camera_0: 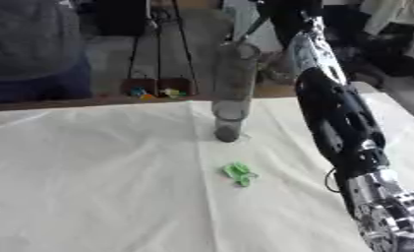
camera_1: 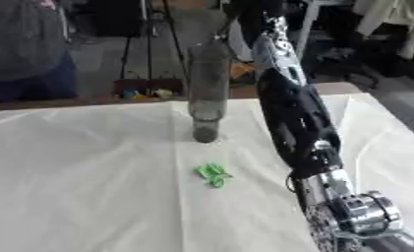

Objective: Arrange flowers into the vase.

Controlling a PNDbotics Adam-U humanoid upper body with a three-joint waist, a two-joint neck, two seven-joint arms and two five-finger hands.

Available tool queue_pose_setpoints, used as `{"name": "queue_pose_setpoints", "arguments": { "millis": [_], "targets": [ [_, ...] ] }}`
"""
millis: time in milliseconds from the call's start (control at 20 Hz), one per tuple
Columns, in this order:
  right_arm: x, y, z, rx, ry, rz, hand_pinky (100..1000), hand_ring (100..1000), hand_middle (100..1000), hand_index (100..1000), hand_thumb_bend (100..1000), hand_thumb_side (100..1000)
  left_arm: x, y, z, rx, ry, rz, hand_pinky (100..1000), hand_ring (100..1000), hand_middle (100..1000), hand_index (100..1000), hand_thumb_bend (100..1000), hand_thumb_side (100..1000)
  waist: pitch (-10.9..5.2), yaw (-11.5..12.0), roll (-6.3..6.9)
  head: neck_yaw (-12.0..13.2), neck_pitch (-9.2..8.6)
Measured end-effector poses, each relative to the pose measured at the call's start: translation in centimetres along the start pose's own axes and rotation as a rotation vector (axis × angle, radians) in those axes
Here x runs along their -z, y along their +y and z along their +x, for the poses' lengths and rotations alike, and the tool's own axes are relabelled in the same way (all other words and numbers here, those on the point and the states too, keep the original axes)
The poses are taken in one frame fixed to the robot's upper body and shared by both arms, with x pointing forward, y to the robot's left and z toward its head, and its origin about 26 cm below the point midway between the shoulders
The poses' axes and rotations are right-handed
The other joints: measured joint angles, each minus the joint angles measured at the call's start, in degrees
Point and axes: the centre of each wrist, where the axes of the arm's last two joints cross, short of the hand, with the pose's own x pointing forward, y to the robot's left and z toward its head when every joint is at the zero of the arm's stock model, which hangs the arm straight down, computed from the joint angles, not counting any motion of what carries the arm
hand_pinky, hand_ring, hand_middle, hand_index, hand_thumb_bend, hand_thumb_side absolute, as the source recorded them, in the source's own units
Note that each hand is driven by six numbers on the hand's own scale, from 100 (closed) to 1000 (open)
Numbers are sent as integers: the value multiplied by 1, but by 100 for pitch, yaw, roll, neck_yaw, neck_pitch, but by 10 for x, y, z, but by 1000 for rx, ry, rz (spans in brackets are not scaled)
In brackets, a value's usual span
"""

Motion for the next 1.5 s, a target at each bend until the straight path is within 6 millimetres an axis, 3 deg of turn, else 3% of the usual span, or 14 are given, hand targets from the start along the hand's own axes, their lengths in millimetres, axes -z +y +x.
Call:
{"name": "queue_pose_setpoints", "arguments": {
  "millis": [400, 850, 1500],
  "targets": [
    [0, 4, -10, -14, 26, 32, 100, 100, 100, 100, 100, 948, 0, 1, -1, -1, 5, 1, 546, 425, 311, 594, 644, 993, -7, 51, -15, -32, 0],
    [9, 5, 1, -47, -24, -16, 100, 100, 100, 100, 100, 946, 0, 1, -1, -1, 6, 1, 546, 425, 311, 594, 644, 991, -18, 57, -6, -51, -1],
    [-1, -17, -8, -156, 47, -111, 100, 100, 100, 100, 100, 952, 0, 1, -1, -1, 5, 1, 545, 425, 310, 593, 643, 991, -31, 33, 20, -48, -2]
  ]
}}
